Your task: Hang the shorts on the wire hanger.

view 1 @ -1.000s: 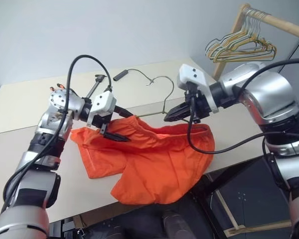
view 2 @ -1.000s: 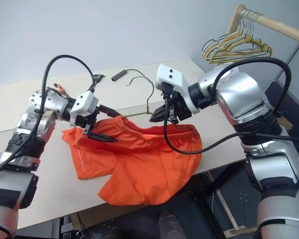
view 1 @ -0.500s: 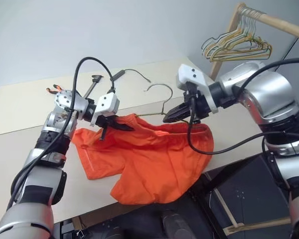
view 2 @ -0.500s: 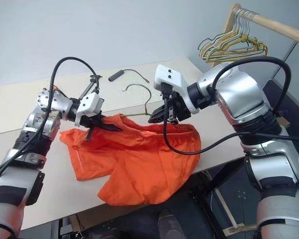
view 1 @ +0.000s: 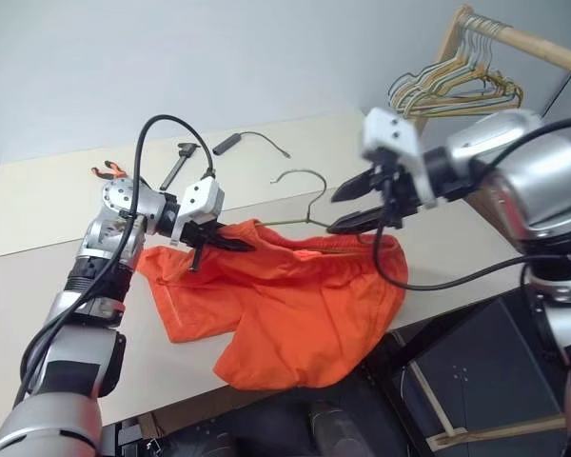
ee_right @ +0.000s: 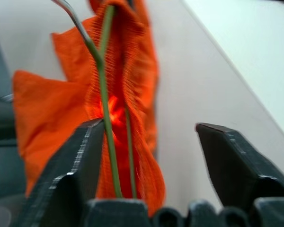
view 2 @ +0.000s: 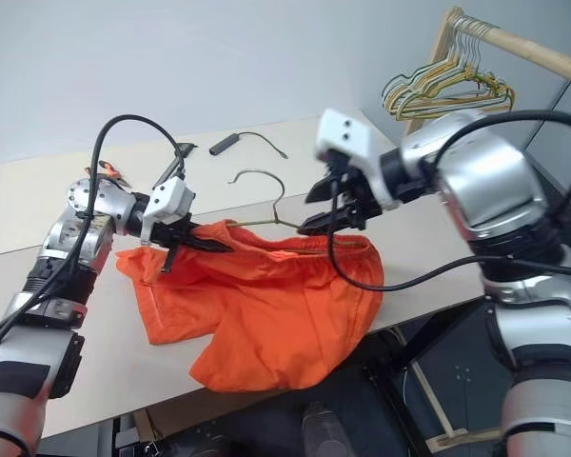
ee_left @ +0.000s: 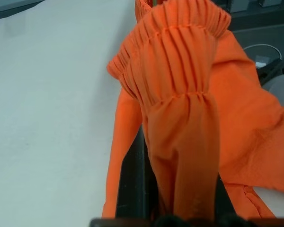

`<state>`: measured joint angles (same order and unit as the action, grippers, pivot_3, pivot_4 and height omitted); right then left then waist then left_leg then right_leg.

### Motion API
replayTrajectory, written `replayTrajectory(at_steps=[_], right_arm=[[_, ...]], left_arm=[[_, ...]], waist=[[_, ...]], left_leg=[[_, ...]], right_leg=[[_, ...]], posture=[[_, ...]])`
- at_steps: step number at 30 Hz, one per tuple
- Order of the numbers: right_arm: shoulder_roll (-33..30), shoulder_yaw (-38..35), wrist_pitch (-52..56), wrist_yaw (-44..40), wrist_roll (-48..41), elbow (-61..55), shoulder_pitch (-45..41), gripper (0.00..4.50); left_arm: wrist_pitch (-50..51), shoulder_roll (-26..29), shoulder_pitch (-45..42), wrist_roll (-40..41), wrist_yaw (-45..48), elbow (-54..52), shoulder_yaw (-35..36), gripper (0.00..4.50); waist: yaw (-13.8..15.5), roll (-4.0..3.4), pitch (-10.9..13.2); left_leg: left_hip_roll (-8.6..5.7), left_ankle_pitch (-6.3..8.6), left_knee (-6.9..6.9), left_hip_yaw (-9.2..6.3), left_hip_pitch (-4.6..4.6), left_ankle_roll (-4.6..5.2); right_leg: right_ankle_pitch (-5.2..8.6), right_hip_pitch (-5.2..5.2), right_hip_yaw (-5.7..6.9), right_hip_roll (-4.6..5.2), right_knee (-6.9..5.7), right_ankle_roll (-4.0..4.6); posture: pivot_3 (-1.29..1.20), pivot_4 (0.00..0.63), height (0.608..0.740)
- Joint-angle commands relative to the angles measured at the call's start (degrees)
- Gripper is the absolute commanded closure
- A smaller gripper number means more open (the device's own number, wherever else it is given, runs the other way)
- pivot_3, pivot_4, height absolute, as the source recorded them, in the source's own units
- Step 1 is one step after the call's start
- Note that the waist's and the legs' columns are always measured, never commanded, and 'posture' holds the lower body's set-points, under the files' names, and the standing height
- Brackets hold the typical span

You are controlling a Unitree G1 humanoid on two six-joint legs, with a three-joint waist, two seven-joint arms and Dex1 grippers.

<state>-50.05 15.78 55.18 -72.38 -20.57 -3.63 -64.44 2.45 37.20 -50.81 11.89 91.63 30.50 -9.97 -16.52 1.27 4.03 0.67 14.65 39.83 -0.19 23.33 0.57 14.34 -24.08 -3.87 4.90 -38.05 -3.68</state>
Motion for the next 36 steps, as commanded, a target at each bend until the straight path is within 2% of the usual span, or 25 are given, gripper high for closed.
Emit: replayTrajectory(at_steps=[1,5,9,14,18,21,27,33,36], right_arm=[[-5.04,-8.35,1.87,0.38,-2.79,-4.11,2.27,0.04],[-10.82,-12.87,2.37,0.69,-5.03,-10.29,10.37,0.04],[-14.87,-10.68,0.18,3.73,-1.36,-16.61,21.31,0.04],[-12.21,-6.24,-0.26,8.48,1.62,-17.27,23.41,0.04],[-7.8,-3.17,2.29,10.3,1.44,-16.72,20.38,0.04],[-5.87,-0.98,2.15,10.43,2.2,-14.96,17.89,0.6],[-4.51,4.5,-0.4,7.59,3.73,-12.43,14.59,2.51],[-4.21,6.91,-1.98,3.84,4.45,-10.82,12.85,4.47],[-4.5,6.9,-1.23,1.54,3.33,-11.24,13.24,4.49]], left_arm=[[1.01,0.24,-0.41,1.73,-0.7,-1.36,2.34,4.5],[1.98,0.31,-0.33,2.2,-0.84,-1.48,2.89,4.5],[1.82,0.41,-0.73,1.79,-0.62,-0.85,2.97,4.5],[1.78,0.35,-1.09,1.63,-0.42,-0.73,2.8,4.5],[1.9,0.47,-1.13,1.6,-0.12,-1.03,2.65,4.5],[1.62,0.71,-0.85,1.22,0.37,-1.34,2.2,4.5],[1.26,0.5,-0.81,0.88,0.79,-1.53,1.91,4.5],[0.21,0.6,-0.44,0.89,0.87,-1.57,0.84,4.5],[-1.65,0.51,-0.08,1.06,0.87,-1.29,0.14,4.5]], waist=[[0.01,0.0,0.0],[-0.01,0.0,0.0],[-0.25,-0.02,-0.01],[-0.34,-0.05,-0.03],[-0.24,-0.05,-0.03],[-0.19,-0.05,-0.03],[-0.14,-0.05,-0.03],[-0.18,-0.05,-0.03],[-0.2,-0.05,-0.03]], left_leg=[[0.0,0.0,-0.01,0.0,0.0,0.0],[0.02,0.0,-0.02,0.02,-0.01,0.0],[0.04,0.01,-0.05,0.08,-0.13,0.01],[0.04,0.01,-0.04,0.16,-0.15,0.01],[0.03,0.01,-0.03,0.12,-0.12,0.01],[0.03,0.0,-0.02,0.11,-0.12,0.01],[0.03,0.0,-0.02,0.09,-0.09,0.01],[0.02,0.01,-0.02,0.1,-0.1,0.01],[0.02,0.01,-0.02,0.09,-0.1,0.01]], right_leg=[[0.0,0.0,0.0,0.0,0.01,0.0],[0.03,0.04,0.01,0.0,0.07,-0.05],[0.05,0.08,-0.08,-0.01,0.04,-0.08],[0.06,0.06,-0.17,-0.03,0.02,-0.09],[0.06,0.05,-0.14,-0.04,0.03,-0.09],[0.05,0.06,-0.14,-0.03,0.03,-0.09],[0.06,0.05,-0.1,-0.03,0.05,-0.09],[0.06,0.04,-0.11,-0.03,0.04,-0.09],[0.06,0.04,-0.11,-0.03,0.04,-0.09]], posture=[[-0.25,0.022,0.74],[-0.26,0.025,0.74],[-0.26,0.025,0.74],[-0.26,0.022,0.74],[-0.26,0.02,0.74],[-0.26,0.02,0.74],[-0.26,0.024,0.74],[-0.26,0.027,0.74],[-0.27,0.028,0.74]])
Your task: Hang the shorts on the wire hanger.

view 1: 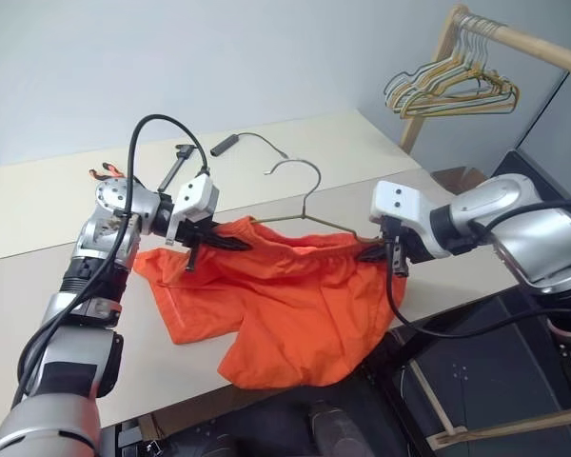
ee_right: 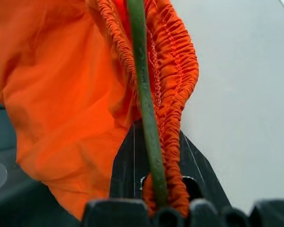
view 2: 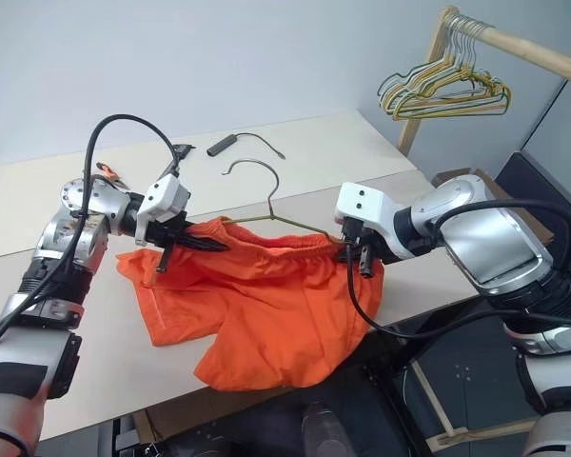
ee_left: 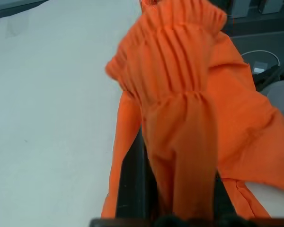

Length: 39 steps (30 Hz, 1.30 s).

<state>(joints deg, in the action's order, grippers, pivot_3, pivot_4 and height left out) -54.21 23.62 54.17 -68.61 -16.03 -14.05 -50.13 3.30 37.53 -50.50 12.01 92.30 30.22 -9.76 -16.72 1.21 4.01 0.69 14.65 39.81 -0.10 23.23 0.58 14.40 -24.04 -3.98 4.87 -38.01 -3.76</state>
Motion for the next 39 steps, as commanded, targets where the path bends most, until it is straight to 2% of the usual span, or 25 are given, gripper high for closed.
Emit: replayTrajectory(at_steps=[1,2,5,12,16,17,22,25,29,35,39], right_arm=[[-0.38,-1.26,0.27,-2.72,-1.7,-0.84,-0.84,4.49],[-0.34,-1.83,0.91,-3.11,-2.33,-0.85,-0.53,4.49],[-0.49,-3.97,3.32,-3.65,-4.58,-1.14,0.41,4.5],[-1.31,-14.87,15.45,0.66,-13.19,-4.98,7.98,4.5],[0.92,-25.16,24.08,7.22,-17.01,-8.62,16.5,4.5],[1.44,-27.4,25.78,8.83,-17.66,-9.67,18.44,4.5],[6.06,-41.45,36.47,16.16,-20.16,-16.07,27.32,4.5],[7.67,-48.62,38.33,20.06,-22.33,-17.42,31.2,4.5],[9.58,-59.26,38.33,31.09,-26.0,-14.24,35.16,4.5],[12.09,-66.73,38.33,55.8,-27.04,-5.4,31.9,4.5],[10.36,-69.81,38.33,68.05,-30.22,1.78,27.94,4.5]], left_arm=[[-3.09,0.09,-0.36,0.88,0.2,-0.82,-0.19,4.5],[-3.59,-0.01,-0.37,0.87,0.2,-0.58,-0.22,4.5],[-3.97,-0.4,-0.86,1.3,0.2,0.4,0.26,3.73],[-2.14,-1.04,-5.24,3.24,-3.75,4.52,5.53,1.48],[1.12,-1.59,-7.56,6.38,-7.83,5.03,10.3,0.18],[1.33,-1.74,-7.74,6.85,-8.8,4.82,11.2,0.04],[10.75,-4.34,-6.97,13.97,-14.84,-3.07,16.43,0.04],[17.05,-5.9,-4.59,18.66,-17.39,-11.42,17.71,0.04],[27.06,-8.83,-1.81,26.75,-23.51,-23.02,19.23,0.04],[34.82,-11.04,-0.13,34.26,-29.51,-30.21,20.78,0.04],[36.26,-11.63,0.87,36.16,-32.31,-33.28,21.06,0.04]], waist=[[0.0,0.0,0.0],[-0.01,0.0,0.0],[-0.03,0.0,0.0],[0.1,0.01,0.0],[0.15,0.01,0.0],[0.14,0.01,0.0],[0.11,0.01,0.0],[0.07,0.01,0.0],[-0.01,0.01,0.0],[-1.3,0.01,0.0],[-2.76,-0.01,0.0]], left_leg=[[0.0,0.0,0.0,0.0,0.0,0.0],[0.0,0.0,0.0,0.0,0.0,0.0],[0.0,0.0,0.0,0.0,0.0,0.0],[0.01,0.0,0.02,-0.07,0.05,0.0],[0.01,0.0,0.02,-0.07,0.05,0.0],[0.02,0.0,0.01,-0.08,0.04,0.0],[0.02,0.0,0.02,-0.1,0.02,0.0],[0.03,0.01,0.0,-0.1,0.04,0.02],[0.04,0.01,0.0,-0.09,-0.04,0.02],[0.04,0.05,-0.09,-0.04,-0.56,0.05],[-0.04,0.05,-0.13,0.06,-0.7,0.06]], right_leg=[[0.0,0.0,0.0,0.0,0.0,0.0],[0.0,0.0,0.0,0.0,0.0,0.0],[0.0,0.0,0.0,0.0,0.0,0.0],[0.0,0.0,0.05,0.01,0.01,0.0],[0.0,0.03,0.05,0.02,0.01,0.0],[0.0,0.04,0.05,0.01,0.02,0.0],[0.0,0.1,0.03,0.02,0.0,-0.01],[0.01,0.09,0.03,0.02,0.02,-0.03],[0.02,0.22,0.02,0.02,0.04,-0.04],[0.06,0.92,0.02,-0.03,0.35,-0.1],[0.07,1.04,-0.08,-0.09,0.39,-0.11]], posture=[[-0.27,0.028,0.74],[-0.27,0.028,0.74],[-0.27,0.029,0.74],[-0.28,0.035,0.74],[-0.29,0.042,0.74],[-0.3,0.045,0.74],[-0.33,0.056,0.74],[-0.33,0.058,0.74],[-0.36,0.06,0.74],[-0.39,0.056,0.74],[-0.4,0.053,0.74]])
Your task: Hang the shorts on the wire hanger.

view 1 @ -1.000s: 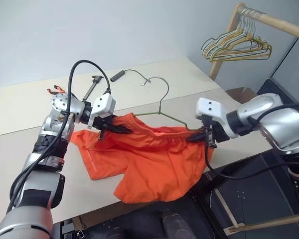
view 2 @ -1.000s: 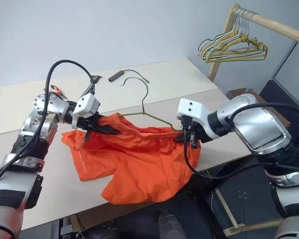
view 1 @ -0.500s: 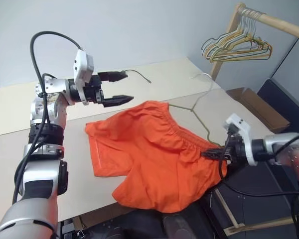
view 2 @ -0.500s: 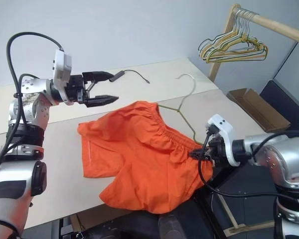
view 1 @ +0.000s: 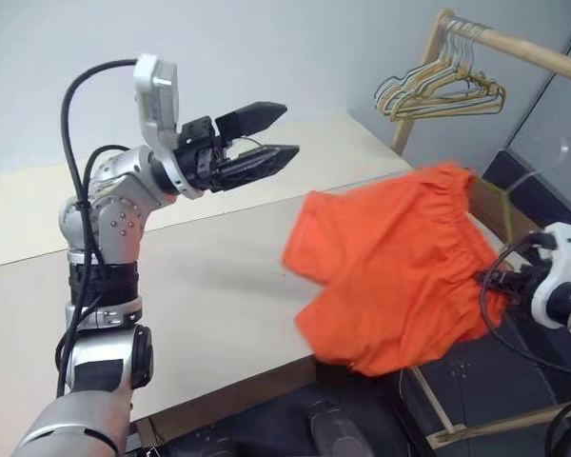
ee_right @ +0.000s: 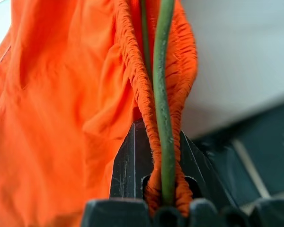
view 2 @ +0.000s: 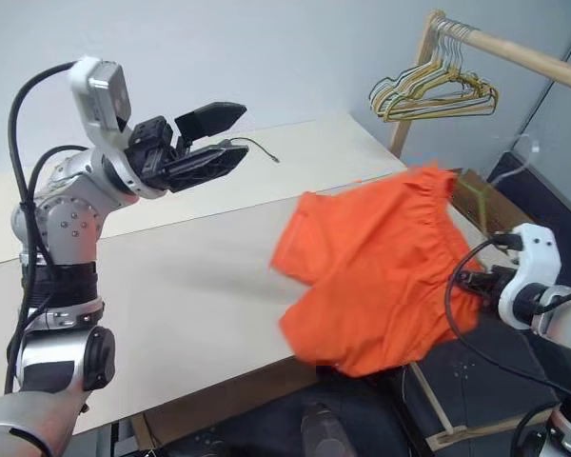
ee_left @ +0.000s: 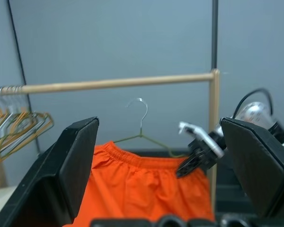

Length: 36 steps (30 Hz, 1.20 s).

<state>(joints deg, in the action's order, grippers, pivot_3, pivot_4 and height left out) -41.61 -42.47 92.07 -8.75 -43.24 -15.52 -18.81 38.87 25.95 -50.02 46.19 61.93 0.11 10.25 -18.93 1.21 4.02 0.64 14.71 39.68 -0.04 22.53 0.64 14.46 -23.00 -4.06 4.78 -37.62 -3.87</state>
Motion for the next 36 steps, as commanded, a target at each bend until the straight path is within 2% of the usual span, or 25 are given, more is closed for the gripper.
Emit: replayTrajectory(at_steps=[1,4,7,9,12,20,27,36], right_arm=[[-3.27,-4.19,0.43,10.95,-3.67,5.35,-4.8,4.5],[-6.39,-5.38,0.43,17.64,-6.77,11.83,-9.54,4.5],[-9.54,-5.6,0.43,22.76,-9.85,18.32,-14.6,4.5],[-10.82,-5.77,0.43,25.83,-11.31,22.11,-17.74,4.5],[-12.19,-6.43,0.43,29.35,-10.48,27.41,-22.07,4.5],[-13.69,-10.64,0.43,32.83,0.72,36.41,-30.0,4.5],[-10.23,-9.63,0.43,31.89,3.57,32.73,-29.35,4.5],[-6.32,-7.97,0.43,33.49,5.96,24.7,-28.44,1.47]], left_arm=[[-0.05,-0.16,0.74,1.53,-2.82,-3.89,0.95,0.04],[-2.17,-0.62,0.43,-0.81,-6.32,-4.1,0.37,0.04],[-2.97,-0.97,-1.09,-1.6,-9.26,-2.92,0.83,0.04],[-3.27,-0.8,-1.41,-1.59,-9.77,-2.91,0.96,0.04],[-3.71,-0.35,-0.98,-1.63,-9.91,-3.62,0.7,0.04],[-3.89,0.43,0.03,-1.37,-10.79,-5.04,0.83,0.04],[-3.24,1.72,1.56,-0.61,-10.72,-6.92,0.64,0.04],[-2.5,2.37,2.15,-0.07,-10.75,-7.87,0.45,0.0]], waist=[[-0.81,-0.01,0.0],[-1.59,0.0,0.01],[-2.41,-0.02,0.04],[-2.69,-0.02,0.04],[-3.29,-0.03,0.04],[-3.27,-0.03,0.04],[-2.94,-0.02,0.04],[-2.7,-0.03,0.05]], left_leg=[[0.03,0.01,-0.02,0.0,-0.05,0.01],[0.04,0.01,-0.07,0.05,-0.19,0.02],[0.05,0.02,-0.46,0.12,-0.52,0.04],[0.07,0.02,-0.52,0.14,-0.53,0.04],[0.13,0.02,-0.69,0.22,-0.54,0.04],[0.11,0.02,-0.77,0.33,-0.54,0.04],[0.08,0.02,-0.8,0.47,-0.55,0.04],[0.04,0.02,-0.81,0.7,-0.6,0.04]], right_leg=[[0.0,0.06,-0.01,-0.04,0.03,0.0],[0.0,0.25,-0.05,-0.09,0.12,0.01],[0.0,0.91,-0.07,-0.12,0.62,-0.01],[0.2,0.95,-0.1,-0.17,0.73,-0.35],[0.19,0.95,-0.27,-0.3,0.83,-0.37],[0.2,0.91,-0.48,-0.32,0.91,-0.4],[0.24,0.9,-0.86,-0.41,0.96,-0.53],[0.22,0.87,-1.23,-0.44,0.97,-0.66]], posture=[[-0.4,0.052,0.74],[-0.39,0.052,0.74],[-0.38,0.051,0.74],[-0.38,0.05,0.74],[-0.38,0.049,0.74],[-0.36,0.048,0.74],[-0.35,0.053,0.74],[-0.35,0.056,0.74]])
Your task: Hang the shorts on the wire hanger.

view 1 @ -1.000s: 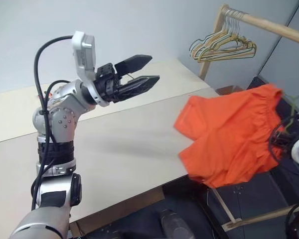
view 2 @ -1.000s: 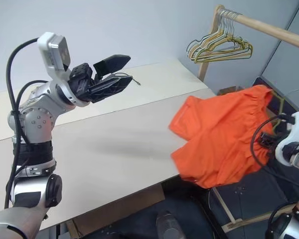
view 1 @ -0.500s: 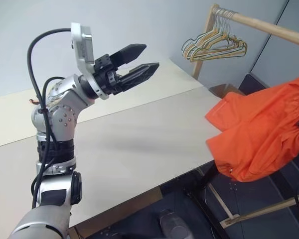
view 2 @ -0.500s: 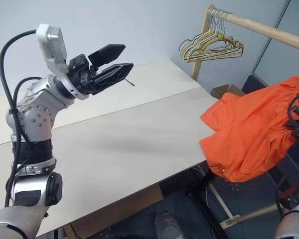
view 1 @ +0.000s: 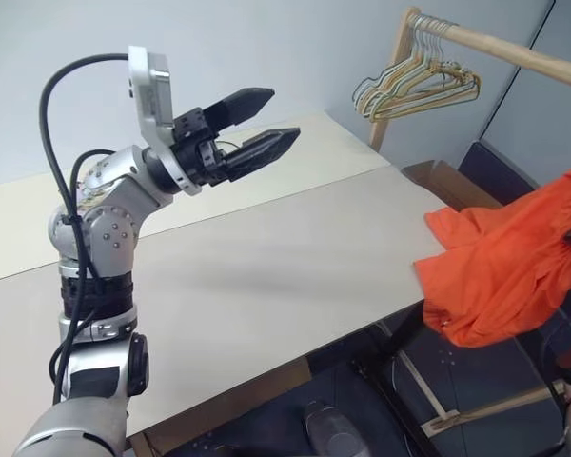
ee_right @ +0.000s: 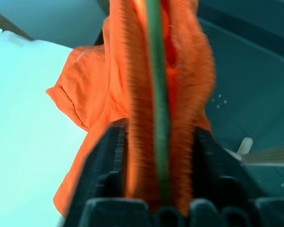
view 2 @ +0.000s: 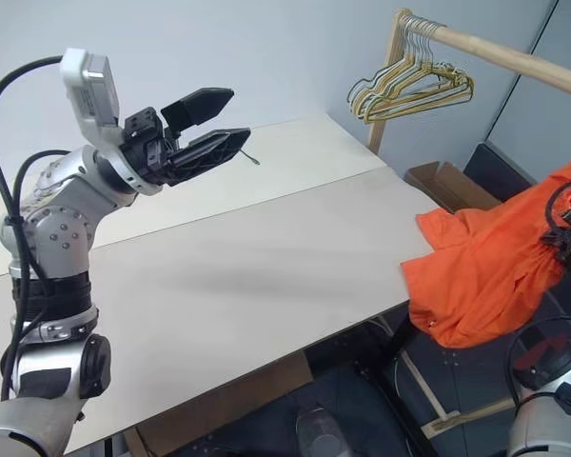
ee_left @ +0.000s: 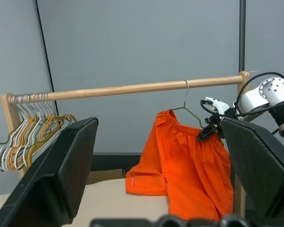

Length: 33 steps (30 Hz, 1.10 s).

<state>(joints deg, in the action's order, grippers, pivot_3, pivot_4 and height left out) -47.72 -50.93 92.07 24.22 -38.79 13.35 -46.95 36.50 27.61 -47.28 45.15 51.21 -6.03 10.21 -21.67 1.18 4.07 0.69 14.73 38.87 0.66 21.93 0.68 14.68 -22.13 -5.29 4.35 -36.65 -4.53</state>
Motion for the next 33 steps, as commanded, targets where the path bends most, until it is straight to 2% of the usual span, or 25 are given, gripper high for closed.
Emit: replayTrajectory(at_steps=[1,4,5,10,15,19,23,27,30,33], right_arm=[[-0.03,0.76,0.43,0.51,2.01,-4.82,-0.16,1.1],[0.32,2.34,0.43,-0.14,4.08,-7.41,0.46,0.07],[0.29,3.3,0.43,-0.82,4.81,-8.85,0.83,0.03],[1.25,5.67,-0.57,-3.56,9.44,-15.09,1.5,0.03],[1.29,9.01,-6.72,-7.03,13.3,-20.79,4.16,0.03],[-0.75,15.5,-15.86,-8.99,18.62,-28.46,9.54,0.03],[-0.96,18.54,-23.39,-10.41,22.53,-36.76,12.42,0.03],[-0.77,20.95,-36.0,-14.61,25.64,-43.96,15.66,0.03],[1.03,20.86,-45.03,-21.57,22.81,-47.07,15.87,0.03],[2.4,23.83,-48.06,-31.66,16.51,-46.31,14.78,0.03]], left_arm=[[-0.1,0.73,-0.6,0.99,-0.01,-1.75,0.46,0.0],[-0.06,0.8,-0.63,0.96,0.13,-1.74,0.38,0.0],[-0.05,0.84,-0.65,0.98,0.23,-1.72,0.36,0.0],[0.11,1.0,-0.81,1.07,0.5,-1.52,0.22,0.0],[0.4,1.2,-1.28,1.1,0.94,-0.88,0.08,0.0],[0.77,1.36,-1.48,1.26,1.24,-0.94,0.09,0.0],[1.55,1.51,-1.57,1.46,1.1,-0.93,0.24,0.0],[1.2,1.89,-0.47,0.06,1.43,-0.57,-0.72,0.0],[1.34,2.69,1.36,-1.04,1.47,-0.45,-1.36,0.0],[-0.61,4.52,4.64,-3.28,2.3,-2.03,-2.09,0.0]], waist=[[0.09,0.0,0.0],[0.2,0.0,0.0],[0.18,-0.01,0.01],[0.17,-0.01,0.03],[0.16,-0.04,0.08],[0.15,-0.04,0.12],[0.11,-0.08,0.2],[0.21,-0.07,0.21],[0.25,-0.05,0.23],[0.03,0.04,0.28]], left_leg=[[0.0,0.0,0.0,0.0,0.01,0.0],[0.0,0.0,-0.02,0.02,0.0,0.0],[0.0,0.0,-0.02,0.03,0.0,0.0],[0.02,0.0,-0.05,0.06,-0.05,0.0],[0.0,0.01,-0.06,0.07,-0.06,0.0],[0.02,0.01,-0.1,0.07,-0.07,0.0],[0.01,0.01,-0.11,0.11,-0.07,0.0],[0.02,0.01,-0.12,0.08,-0.2,-0.01],[0.01,0.01,-0.11,0.08,-0.3,-0.01],[0.05,0.02,-0.16,0.09,-0.42,-0.02]], right_leg=[[0.0,-0.01,0.0,0.0,0.0,0.0],[0.0,-0.03,-0.03,0.0,0.01,-0.01],[0.0,-0.03,-0.03,0.0,0.01,-0.01],[0.02,-0.04,-0.09,-0.02,0.0,-0.04],[0.03,-0.06,-0.16,-0.03,0.02,-0.07],[0.04,-0.08,-0.15,-0.04,0.04,-0.08],[0.04,-0.1,-0.21,-0.03,0.03,-0.1],[0.04,-0.14,-0.19,-0.05,0.04,-0.11],[0.04,-0.14,-0.19,-0.02,0.06,-0.13],[0.04,-0.1,-0.21,-0.07,0.05,-0.13]], posture=[[-0.35,0.056,0.74],[-0.35,0.056,0.74],[-0.35,0.056,0.74],[-0.35,0.062,0.74],[-0.35,0.066,0.74],[-0.35,0.066,0.74],[-0.35,0.066,0.74],[-0.33,0.063,0.74],[-0.32,0.062,0.74],[-0.29,0.057,0.74]])
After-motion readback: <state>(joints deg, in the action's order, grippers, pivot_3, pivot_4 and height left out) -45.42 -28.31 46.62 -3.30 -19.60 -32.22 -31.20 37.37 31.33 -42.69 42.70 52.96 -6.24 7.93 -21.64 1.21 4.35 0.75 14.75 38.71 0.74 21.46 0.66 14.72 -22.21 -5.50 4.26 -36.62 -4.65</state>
